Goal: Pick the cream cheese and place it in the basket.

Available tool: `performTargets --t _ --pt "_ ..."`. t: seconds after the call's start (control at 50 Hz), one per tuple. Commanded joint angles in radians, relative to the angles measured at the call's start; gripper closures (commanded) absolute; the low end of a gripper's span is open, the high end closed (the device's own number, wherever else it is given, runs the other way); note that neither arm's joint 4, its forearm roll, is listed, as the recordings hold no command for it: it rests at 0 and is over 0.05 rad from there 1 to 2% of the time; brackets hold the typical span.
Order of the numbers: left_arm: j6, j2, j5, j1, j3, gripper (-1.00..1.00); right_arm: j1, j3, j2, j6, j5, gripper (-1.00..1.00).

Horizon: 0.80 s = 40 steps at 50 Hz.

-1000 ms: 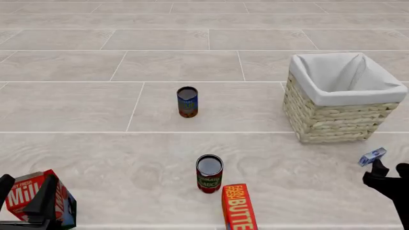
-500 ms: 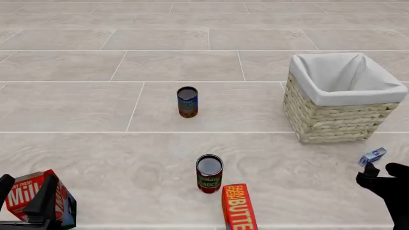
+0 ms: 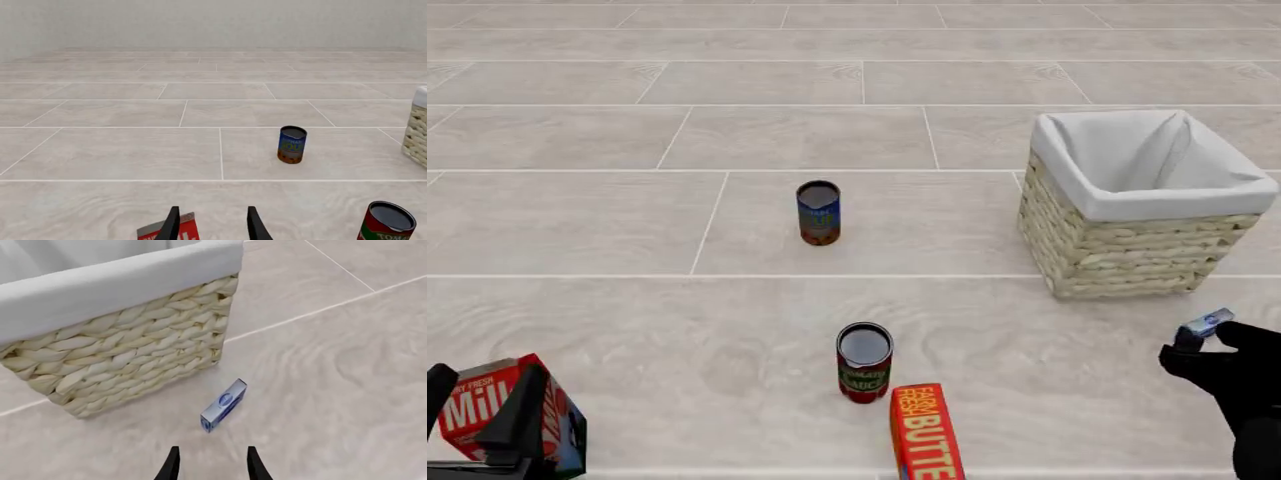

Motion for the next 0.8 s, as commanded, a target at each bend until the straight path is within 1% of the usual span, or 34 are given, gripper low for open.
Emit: performTargets --t 0.02,0.32,0.5,0.62,0.68,0.7,0.74,0.76,0.8 --pt "0.000 0.000 0.000 0.000 0.000 -1.00 0.006 -0.038 0.073 -0.009 -0.015 -1.00" --pt "0.000 0.000 0.000 0.000 0.000 -1.00 -0.002 -0.086 0.169 -0.007 -0.036 -1.00" --pt "0.000 0.000 0.000 0.000 0.000 -1.00 -0.001 -0.093 0.200 -0.016 -0.051 -1.00" --pt "0.000 0.000 0.000 0.000 0.000 -1.00 0.001 -0.111 0.208 -0.020 -0.037 -1.00" --pt "0.000 0.000 0.000 0.000 0.000 -1.00 0.005 -0.129 0.224 -0.032 -0.022 -1.00" --pt "0.000 0.000 0.000 0.000 0.000 -1.00 0.008 -0.135 0.228 -0.024 -0.017 -1.00" --pt "0.000 0.000 0.000 0.000 0.000 -1.00 0.013 -0.150 0.240 -0.030 -0.003 -1.00" --pt "0.000 0.000 0.000 0.000 0.000 -1.00 0.018 -0.158 0.244 -0.018 0.005 -1.00" --pt "0.000 0.000 0.000 0.000 0.000 -1.00 0.021 -0.166 0.250 -0.022 0.011 -1.00"
